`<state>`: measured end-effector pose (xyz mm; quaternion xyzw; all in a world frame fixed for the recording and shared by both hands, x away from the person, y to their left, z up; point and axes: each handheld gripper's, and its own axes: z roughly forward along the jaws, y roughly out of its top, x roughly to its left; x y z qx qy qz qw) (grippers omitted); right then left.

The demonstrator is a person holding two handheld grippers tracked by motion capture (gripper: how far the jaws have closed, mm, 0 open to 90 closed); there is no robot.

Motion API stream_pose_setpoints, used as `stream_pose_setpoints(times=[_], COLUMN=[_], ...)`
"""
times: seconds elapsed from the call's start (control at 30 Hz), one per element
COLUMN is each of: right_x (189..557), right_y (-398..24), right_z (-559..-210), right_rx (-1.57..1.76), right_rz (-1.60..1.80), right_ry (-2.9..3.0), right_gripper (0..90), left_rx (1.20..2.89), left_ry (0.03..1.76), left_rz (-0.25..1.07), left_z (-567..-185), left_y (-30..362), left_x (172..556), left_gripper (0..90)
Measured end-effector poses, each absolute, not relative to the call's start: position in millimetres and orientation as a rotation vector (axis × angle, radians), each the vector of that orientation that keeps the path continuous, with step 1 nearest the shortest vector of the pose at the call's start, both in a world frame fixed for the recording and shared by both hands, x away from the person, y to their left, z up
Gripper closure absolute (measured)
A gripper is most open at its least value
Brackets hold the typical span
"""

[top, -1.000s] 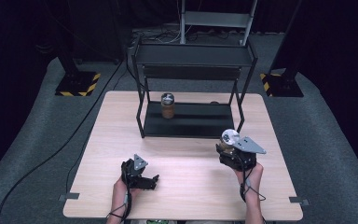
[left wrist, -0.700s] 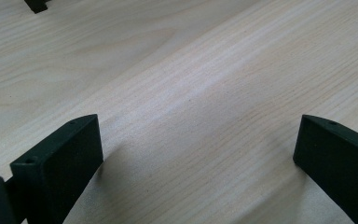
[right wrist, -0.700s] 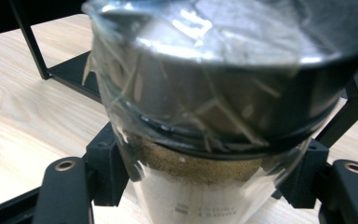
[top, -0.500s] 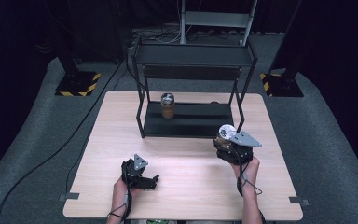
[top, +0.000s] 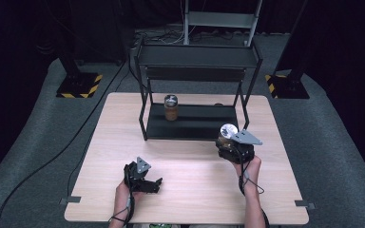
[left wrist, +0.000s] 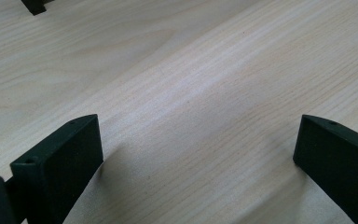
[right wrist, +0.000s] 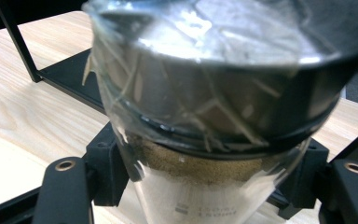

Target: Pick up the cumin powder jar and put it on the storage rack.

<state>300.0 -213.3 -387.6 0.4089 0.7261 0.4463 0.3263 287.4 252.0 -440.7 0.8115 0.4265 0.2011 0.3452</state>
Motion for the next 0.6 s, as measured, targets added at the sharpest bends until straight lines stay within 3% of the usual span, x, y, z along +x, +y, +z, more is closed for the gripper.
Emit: stream_pose_setpoints(times=[0.6], right_x=[319], right_y=[-209], right_z=[-391], right_rx=[1.082], right_rz=[1.171], right_ry=[1.914], right_gripper=[29.6], left_rx=[2.107], left_ry=[1.105], left_rz=[0.527], left_z=[-441], left_y=[252], left_x=[287], left_gripper=[0.7])
